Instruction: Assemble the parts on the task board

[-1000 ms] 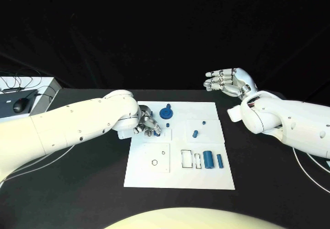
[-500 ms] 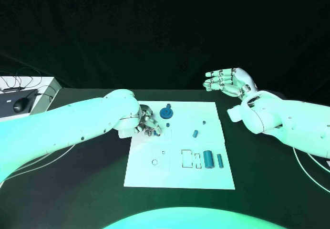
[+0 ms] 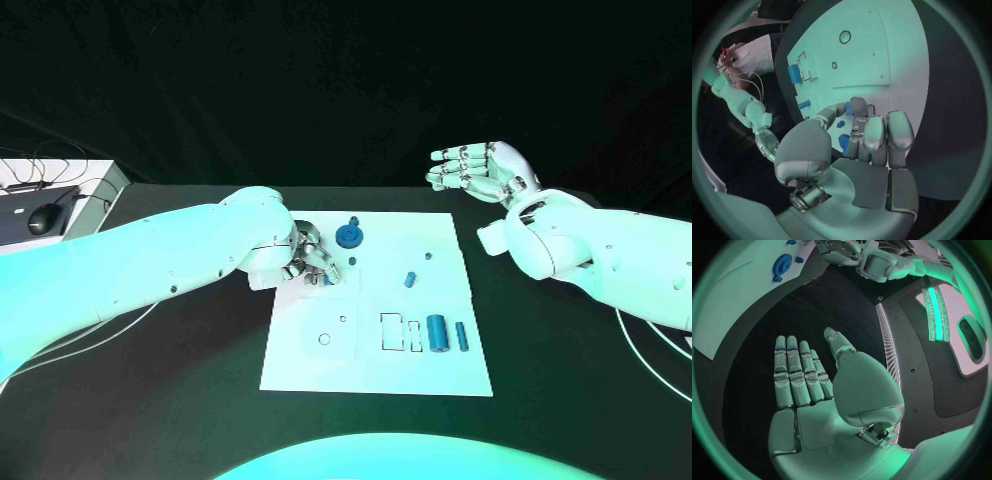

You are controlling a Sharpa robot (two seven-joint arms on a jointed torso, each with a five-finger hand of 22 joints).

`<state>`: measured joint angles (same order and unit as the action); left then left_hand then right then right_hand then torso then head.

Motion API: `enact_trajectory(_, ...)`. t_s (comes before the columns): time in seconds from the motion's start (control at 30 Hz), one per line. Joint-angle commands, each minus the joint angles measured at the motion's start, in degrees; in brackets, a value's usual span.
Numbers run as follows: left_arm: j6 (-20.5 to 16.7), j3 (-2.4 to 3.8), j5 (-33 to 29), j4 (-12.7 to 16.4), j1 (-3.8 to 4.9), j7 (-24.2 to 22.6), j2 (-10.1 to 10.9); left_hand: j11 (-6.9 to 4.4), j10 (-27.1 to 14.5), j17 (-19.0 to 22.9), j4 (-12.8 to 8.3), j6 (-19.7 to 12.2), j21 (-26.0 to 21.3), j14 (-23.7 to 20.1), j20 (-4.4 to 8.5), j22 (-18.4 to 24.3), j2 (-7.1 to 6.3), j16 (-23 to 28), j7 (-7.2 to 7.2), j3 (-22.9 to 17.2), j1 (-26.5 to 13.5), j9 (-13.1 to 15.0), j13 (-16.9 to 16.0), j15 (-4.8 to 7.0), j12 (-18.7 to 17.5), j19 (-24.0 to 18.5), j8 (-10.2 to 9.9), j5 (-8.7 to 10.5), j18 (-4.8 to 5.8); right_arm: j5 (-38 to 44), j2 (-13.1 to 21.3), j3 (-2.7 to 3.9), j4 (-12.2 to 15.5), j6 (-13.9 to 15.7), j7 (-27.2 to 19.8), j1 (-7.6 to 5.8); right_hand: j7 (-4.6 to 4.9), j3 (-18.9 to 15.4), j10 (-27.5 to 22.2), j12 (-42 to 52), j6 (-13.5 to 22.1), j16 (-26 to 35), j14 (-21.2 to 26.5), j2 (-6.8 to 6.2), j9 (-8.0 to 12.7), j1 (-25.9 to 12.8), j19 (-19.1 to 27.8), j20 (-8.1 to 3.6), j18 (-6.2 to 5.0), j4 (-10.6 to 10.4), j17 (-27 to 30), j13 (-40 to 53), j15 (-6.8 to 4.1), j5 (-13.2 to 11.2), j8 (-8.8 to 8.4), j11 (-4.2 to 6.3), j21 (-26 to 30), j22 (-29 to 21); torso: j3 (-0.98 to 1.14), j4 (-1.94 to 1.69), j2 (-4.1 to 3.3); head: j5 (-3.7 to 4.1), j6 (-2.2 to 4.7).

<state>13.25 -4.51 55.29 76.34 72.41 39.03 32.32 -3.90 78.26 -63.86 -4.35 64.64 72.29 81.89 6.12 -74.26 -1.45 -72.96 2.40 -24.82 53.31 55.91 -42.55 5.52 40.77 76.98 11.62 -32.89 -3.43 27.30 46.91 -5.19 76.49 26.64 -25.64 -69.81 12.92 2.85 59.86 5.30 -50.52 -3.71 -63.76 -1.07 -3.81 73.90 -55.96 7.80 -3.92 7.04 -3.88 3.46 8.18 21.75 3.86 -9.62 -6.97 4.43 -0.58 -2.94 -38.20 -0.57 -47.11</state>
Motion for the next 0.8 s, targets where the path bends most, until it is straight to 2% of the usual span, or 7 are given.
enact_trajectory(0.03, 1.59, -0.15, -0.72, -0.09, -0.20, 0.29, -0.15, -0.16, 0.30, -0.09, -7.60, 3.27, -0.09, 0.30, -0.08, -0.10, 1.49, -0.22, -2.98, -7.44, 0.99, -0.09, -0.04, 0.02, -0.17, 0.38, -0.11, -0.14, 0.55, 0.85, 0.03, 0.03, 0.10, -0.78, -0.13, -0.03, 0.04, -0.13, -0.45, 0.05, 0.52, 0.15, 0.51, -0.27, 0.06, 0.28, 0.35, 0.08, 0.59, 0.10, 0.09, -0.07, -0.08, 0.35, -0.28, -0.07, -0.37, -0.08, 0.00, 0.00, 0.01, -0.04, -0.05)
enact_trajectory(0.3, 1.43, 0.03, -1.07, -0.44, -0.19, 0.23, -0.25, -0.17, 0.43, -0.25, -7.88, 3.57, -0.16, 0.35, -0.15, -0.22, 1.75, -0.36, -3.02, -7.97, 0.52, 0.07, -0.08, 0.00, -0.21, 0.40, -0.36, -0.14, 0.55, 1.22, 0.01, 0.03, 0.02, -0.96, -0.04, -0.03, 0.07, -0.01, -0.59, 0.05, 0.61, 0.16, 0.63, -0.24, 0.06, 0.29, 0.50, 0.12, 0.59, 0.23, 0.10, -0.07, -0.04, 0.37, -0.28, -0.10, -0.45, -0.12, -0.04, 0.01, -0.05, -0.02, 0.01)
enact_trajectory(0.53, 1.56, 0.54, -1.88, -0.26, -0.14, 0.14, -0.20, -0.16, 0.37, -0.23, -8.21, 3.48, -0.25, 0.32, -0.14, -0.38, 2.15, -0.33, -3.03, -8.46, -0.15, 0.72, -0.27, 0.00, -0.16, 0.42, -0.39, -0.05, 0.54, 1.55, -0.02, 0.03, -0.10, -1.13, 0.06, -0.03, 0.11, 0.02, -0.73, 0.03, 0.81, 0.16, 0.80, -0.26, 0.07, 0.29, 0.66, 0.17, 0.60, 0.30, 0.10, -0.07, 0.01, 0.33, -0.29, -0.16, -0.45, -0.14, 0.02, -0.03, -0.02, -0.02, 0.04)
enact_trajectory(0.73, 3.06, 0.79, -3.76, -0.55, -0.03, 0.16, -0.35, -0.13, 0.27, -0.26, -8.36, 3.46, -0.22, 0.35, -0.15, -0.46, 2.19, -0.38, -2.98, -8.64, -0.05, 0.77, -0.31, -0.01, -0.16, 0.46, -0.45, -0.01, 0.55, 1.82, -0.12, 0.03, -0.30, -1.31, 0.16, -0.02, 0.14, 0.01, -0.87, 0.02, 1.01, 0.16, 0.95, -0.26, 0.08, 0.27, 0.79, 0.23, 0.62, 0.33, 0.10, -0.07, 0.06, 0.32, -0.30, -0.19, -0.45, -0.15, 0.00, 0.04, 0.00, -0.03, 0.19)
enact_trajectory(0.8, 4.06, 0.84, -4.59, -0.95, 0.03, 0.15, -0.51, -0.11, 0.18, -0.22, -8.60, 3.44, -0.24, 0.32, -0.18, -0.51, 2.05, -0.34, -2.95, -9.29, -0.10, 0.81, -0.32, -0.05, -0.18, 0.42, -0.53, 0.54, 0.55, 1.88, -0.17, 0.03, -0.38, -1.38, 0.18, -0.02, 0.15, 0.01, -0.90, 0.02, 1.06, 0.16, 0.97, -0.26, 0.08, 0.27, 0.82, 0.24, 0.62, 0.34, 0.10, -0.07, 0.06, 0.31, -0.31, -0.20, -0.45, -0.15, 0.02, 0.03, 0.00, -0.03, 0.20)
